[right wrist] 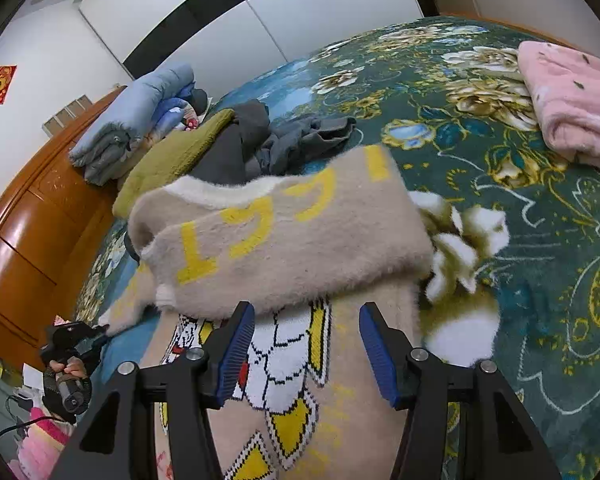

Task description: Fold clothes

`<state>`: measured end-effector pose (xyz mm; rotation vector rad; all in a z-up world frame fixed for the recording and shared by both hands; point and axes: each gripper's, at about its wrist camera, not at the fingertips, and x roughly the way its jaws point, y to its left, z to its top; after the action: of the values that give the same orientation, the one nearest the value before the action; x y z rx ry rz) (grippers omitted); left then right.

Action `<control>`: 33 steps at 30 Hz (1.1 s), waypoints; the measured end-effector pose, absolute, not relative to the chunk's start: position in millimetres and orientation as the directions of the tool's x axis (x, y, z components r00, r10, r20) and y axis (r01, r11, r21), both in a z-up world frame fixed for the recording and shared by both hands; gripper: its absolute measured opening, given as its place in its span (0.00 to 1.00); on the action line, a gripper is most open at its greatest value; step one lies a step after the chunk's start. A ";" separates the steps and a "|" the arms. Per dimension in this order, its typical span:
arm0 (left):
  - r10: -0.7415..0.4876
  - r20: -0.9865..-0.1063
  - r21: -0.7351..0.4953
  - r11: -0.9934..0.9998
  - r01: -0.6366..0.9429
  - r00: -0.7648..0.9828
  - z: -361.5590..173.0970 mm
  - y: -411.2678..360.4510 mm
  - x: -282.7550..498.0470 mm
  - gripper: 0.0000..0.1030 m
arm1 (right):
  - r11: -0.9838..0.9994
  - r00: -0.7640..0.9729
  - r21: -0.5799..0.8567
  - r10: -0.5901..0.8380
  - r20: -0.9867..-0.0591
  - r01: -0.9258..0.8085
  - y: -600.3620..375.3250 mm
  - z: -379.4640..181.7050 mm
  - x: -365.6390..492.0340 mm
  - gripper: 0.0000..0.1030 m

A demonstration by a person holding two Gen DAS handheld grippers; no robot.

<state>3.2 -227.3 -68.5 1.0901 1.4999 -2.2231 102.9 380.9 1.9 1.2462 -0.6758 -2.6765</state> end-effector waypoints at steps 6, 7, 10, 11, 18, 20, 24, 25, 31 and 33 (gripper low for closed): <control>0.136 -0.505 -0.621 -0.743 0.250 -0.852 52.3 -170.3 18.8 0.08 | -0.891 -0.665 0.443 -0.272 -0.695 -0.098 390.3 1.4 111.9 0.57; 0.155 -0.447 -0.604 -0.779 0.169 -0.881 76.5 -158.2 23.9 0.08 | -0.889 -0.667 0.446 -0.271 -0.694 -0.103 392.5 0.9 112.8 0.57; 0.281 -0.291 -0.504 -0.857 -0.103 -0.915 144.7 -106.4 45.6 0.08 | -0.880 -0.674 0.461 -0.272 -0.687 -0.115 397.8 -0.7 114.3 0.57; 0.318 -0.272 -0.462 -0.871 -0.167 -0.908 157.4 -88.4 50.8 0.08 | -0.877 -0.675 0.466 -0.274 -0.685 -0.116 398.7 -1.3 114.5 0.57; 0.511 -0.376 -0.229 -0.860 -0.457 -0.773 163.8 61.5 40.3 0.08 | -0.864 -0.683 0.488 -0.282 -0.674 -0.125 407.8 -7.0 121.3 0.57; 0.562 -0.457 -0.238 -0.824 -0.514 -0.690 148.8 103.2 30.1 0.08 | -0.859 -0.688 0.494 -0.277 -0.670 -0.134 413.6 -7.1 124.9 0.57; 0.607 -0.575 -0.232 -0.764 -0.602 -0.549 114.6 174.3 20.9 0.08 | -0.849 -0.704 0.506 -0.265 -0.659 -0.154 428.5 -5.7 134.4 0.57; 0.613 -0.599 -0.234 -0.750 -0.619 -0.516 106.5 188.3 21.4 0.08 | -0.845 -0.708 0.511 -0.263 -0.655 -0.158 432.2 -5.7 136.7 0.57; 0.525 -0.744 -0.201 -0.766 -0.610 -0.414 38.5 250.4 -6.0 0.08 | -0.830 -0.718 0.531 -0.264 -0.644 -0.172 443.8 -8.3 144.2 0.57; 0.487 -0.781 -0.195 -0.784 -0.589 -0.390 19.6 258.3 -14.4 0.08 | -0.825 -0.720 0.537 -0.264 -0.642 -0.176 446.6 -9.8 145.7 0.57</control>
<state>-14.3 258.3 19.6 1.7977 -0.2297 -3.3407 145.7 446.6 -9.8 1.1544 -0.9119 -2.7194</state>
